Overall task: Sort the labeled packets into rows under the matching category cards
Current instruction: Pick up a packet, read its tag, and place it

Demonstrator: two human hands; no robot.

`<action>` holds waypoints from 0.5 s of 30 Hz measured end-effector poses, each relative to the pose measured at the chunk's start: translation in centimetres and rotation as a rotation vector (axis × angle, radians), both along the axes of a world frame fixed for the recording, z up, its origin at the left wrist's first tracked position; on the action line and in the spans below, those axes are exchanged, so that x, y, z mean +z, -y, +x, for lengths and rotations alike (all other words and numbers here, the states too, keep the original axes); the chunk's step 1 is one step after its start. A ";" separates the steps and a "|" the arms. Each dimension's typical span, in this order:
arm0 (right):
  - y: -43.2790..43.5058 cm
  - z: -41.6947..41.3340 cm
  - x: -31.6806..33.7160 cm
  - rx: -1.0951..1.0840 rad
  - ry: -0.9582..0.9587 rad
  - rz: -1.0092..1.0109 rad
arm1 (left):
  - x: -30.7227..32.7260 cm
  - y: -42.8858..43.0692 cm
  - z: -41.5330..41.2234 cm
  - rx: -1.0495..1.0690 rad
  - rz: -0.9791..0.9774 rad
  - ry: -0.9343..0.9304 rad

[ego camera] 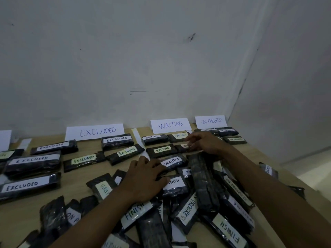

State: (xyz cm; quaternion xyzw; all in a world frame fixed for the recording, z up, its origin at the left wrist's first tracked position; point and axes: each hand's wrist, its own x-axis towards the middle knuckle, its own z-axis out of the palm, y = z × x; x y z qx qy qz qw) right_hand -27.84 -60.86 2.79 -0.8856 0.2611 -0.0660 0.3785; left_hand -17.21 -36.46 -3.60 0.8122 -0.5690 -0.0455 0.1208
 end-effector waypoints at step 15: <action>1.9 -9.7 0.3 -0.312 0.056 -0.037 | -0.3 0.2 -0.1 0.016 0.023 -0.023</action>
